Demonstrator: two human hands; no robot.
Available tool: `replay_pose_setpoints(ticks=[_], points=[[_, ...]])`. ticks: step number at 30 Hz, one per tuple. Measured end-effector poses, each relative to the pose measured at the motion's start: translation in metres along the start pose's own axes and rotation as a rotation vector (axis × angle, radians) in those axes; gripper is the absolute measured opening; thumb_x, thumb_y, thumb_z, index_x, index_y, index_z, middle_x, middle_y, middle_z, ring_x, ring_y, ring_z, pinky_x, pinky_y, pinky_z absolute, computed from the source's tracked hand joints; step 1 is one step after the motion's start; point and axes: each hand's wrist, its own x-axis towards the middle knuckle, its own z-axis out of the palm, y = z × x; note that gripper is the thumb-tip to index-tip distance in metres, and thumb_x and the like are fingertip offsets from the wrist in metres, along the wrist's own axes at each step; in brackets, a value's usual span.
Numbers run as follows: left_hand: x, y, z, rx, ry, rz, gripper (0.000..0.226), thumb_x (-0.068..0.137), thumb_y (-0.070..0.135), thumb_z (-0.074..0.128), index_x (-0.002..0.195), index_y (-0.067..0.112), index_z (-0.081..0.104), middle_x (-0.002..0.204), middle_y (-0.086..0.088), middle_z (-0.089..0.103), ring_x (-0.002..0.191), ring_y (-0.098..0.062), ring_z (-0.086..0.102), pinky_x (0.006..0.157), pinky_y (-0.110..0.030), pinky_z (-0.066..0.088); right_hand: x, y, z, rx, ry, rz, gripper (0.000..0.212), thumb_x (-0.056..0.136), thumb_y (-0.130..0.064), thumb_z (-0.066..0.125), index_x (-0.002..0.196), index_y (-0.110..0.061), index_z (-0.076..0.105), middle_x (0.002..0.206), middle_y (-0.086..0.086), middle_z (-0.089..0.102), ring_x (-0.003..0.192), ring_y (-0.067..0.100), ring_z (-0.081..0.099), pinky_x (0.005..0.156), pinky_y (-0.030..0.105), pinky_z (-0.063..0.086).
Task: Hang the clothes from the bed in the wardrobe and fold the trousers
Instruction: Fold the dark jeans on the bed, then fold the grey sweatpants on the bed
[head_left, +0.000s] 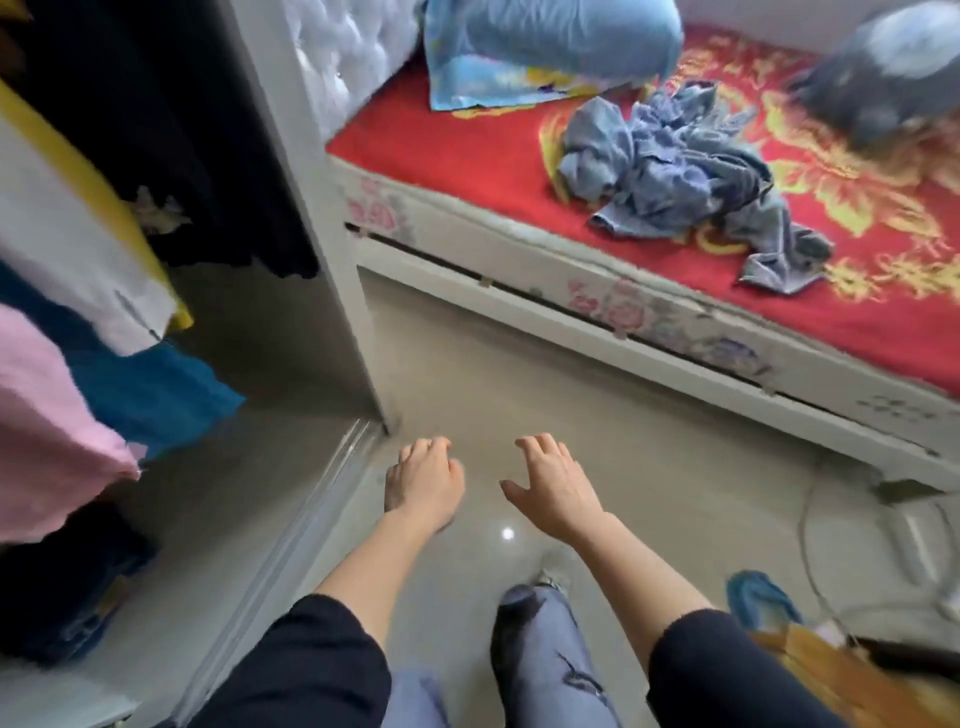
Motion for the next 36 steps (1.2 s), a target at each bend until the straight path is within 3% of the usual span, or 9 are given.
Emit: replay_pose_setpoints(ticks=[12,21,27,36], points=[[0.092,0.346,0.017,0.122,-0.126,0.336,0.039,0.097,0.028,0.036,0.133,0.018,0.046,0.136,-0.005,0.048,0.126,-0.023,0.041,0.101,-0.038,0.037,0.032,0.272,-0.195,0.044,0.091,0.352,0.058,0.091,-0.041,0.053,0.139,-0.015,0.036,0.136,0.005,0.039,0.125,0.026,0.039,0.097,0.04,0.042],[0.217,0.484,0.015,0.231,-0.13,0.435,0.037,0.095,0.028,0.037,0.13,0.017,0.045,0.132,-0.006,0.049,0.123,-0.025,0.041,0.098,-0.04,0.037,0.115,0.389,-0.272,0.153,0.116,0.426,0.059,0.092,-0.039,0.054,0.142,-0.015,0.033,0.139,0.004,0.038,0.128,0.025,0.038,0.101,0.039,0.04],[0.343,0.572,0.026,0.256,-0.138,0.48,0.042,0.094,0.028,0.037,0.134,0.018,0.044,0.133,-0.005,0.049,0.121,-0.024,0.043,0.097,-0.041,0.039,0.24,0.464,-0.322,0.164,0.126,0.409,0.06,0.092,-0.037,0.055,0.143,-0.015,0.033,0.14,0.006,0.039,0.128,0.025,0.039,0.102,0.04,0.04],[0.567,0.679,0.039,0.245,-0.205,0.407,0.036,0.096,0.024,0.037,0.129,0.015,0.047,0.134,-0.005,0.047,0.122,-0.025,0.042,0.096,-0.042,0.041,0.445,0.585,-0.379,0.165,-0.025,0.452,0.049,0.092,-0.033,0.049,0.136,-0.013,0.037,0.135,0.007,0.041,0.126,0.027,0.04,0.099,0.04,0.041]])
